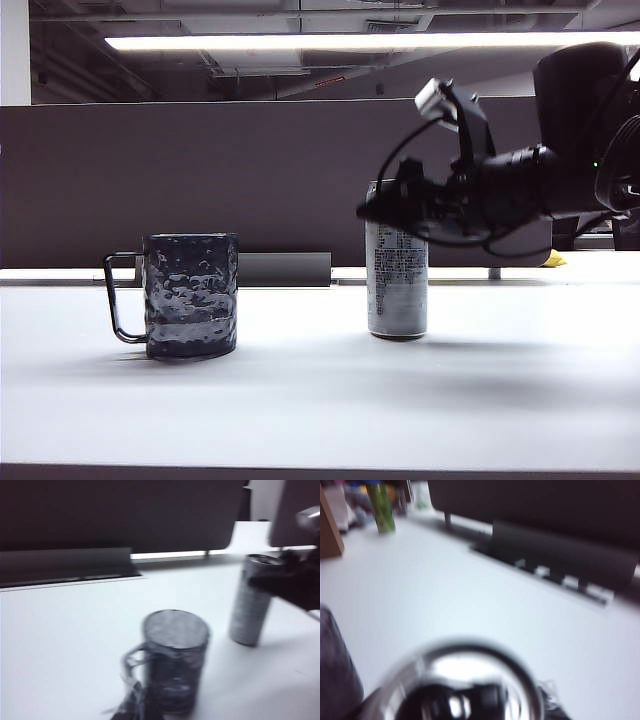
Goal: Pick up the metal can, pour some water into the cup, then place the can back on the table.
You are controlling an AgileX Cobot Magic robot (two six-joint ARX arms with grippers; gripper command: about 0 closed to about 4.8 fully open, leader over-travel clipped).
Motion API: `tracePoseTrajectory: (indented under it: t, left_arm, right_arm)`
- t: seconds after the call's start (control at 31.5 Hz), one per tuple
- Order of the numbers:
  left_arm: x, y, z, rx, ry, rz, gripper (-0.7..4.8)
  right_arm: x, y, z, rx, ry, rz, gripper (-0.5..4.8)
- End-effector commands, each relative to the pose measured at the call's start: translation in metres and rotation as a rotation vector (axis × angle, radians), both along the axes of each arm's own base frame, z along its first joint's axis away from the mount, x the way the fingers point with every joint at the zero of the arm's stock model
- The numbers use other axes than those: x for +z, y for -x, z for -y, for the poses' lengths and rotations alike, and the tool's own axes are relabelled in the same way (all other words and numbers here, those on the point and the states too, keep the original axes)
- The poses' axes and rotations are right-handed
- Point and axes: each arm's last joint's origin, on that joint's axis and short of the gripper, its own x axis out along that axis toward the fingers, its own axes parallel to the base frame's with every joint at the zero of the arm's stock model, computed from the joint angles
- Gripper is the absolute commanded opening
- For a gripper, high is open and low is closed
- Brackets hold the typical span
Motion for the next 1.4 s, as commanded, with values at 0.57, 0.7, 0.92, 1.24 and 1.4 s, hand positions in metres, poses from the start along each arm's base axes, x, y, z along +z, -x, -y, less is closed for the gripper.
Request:
tracePoseTrajectory:
  t: [0.57,0.7,0.92,1.24,1.4]
  left_arm:
    - [0.001,-0.006,-0.026,0.277,0.001,0.012,-0.05]
    - [0.002,-0.006,-0.026,0.278,0.001,0.013,-0.05]
    - [0.001,-0.006,-0.026,0.277,0.001,0.012,-0.05]
    - [0.002,-0.006,-0.026,0.277,0.001,0.012,-0.05]
    - [0.002,-0.006,-0.026,0.276,0.001,0.012,-0.05]
  right_arm:
    - [0.129,0.045,0.017,0.025,-0.337,0.457,-0.06]
    - [0.158,0.067,0.026,0.032,-0.36,0.477,-0.07]
    - [0.189,0.108,0.041,0.01,-0.322,0.369,-0.07]
    - [0.208,0.172,0.07,-0.193,-0.313,0.246,-0.06]
    - [0.214,0.194,0.078,-0.187,-0.328,0.278,-0.05]
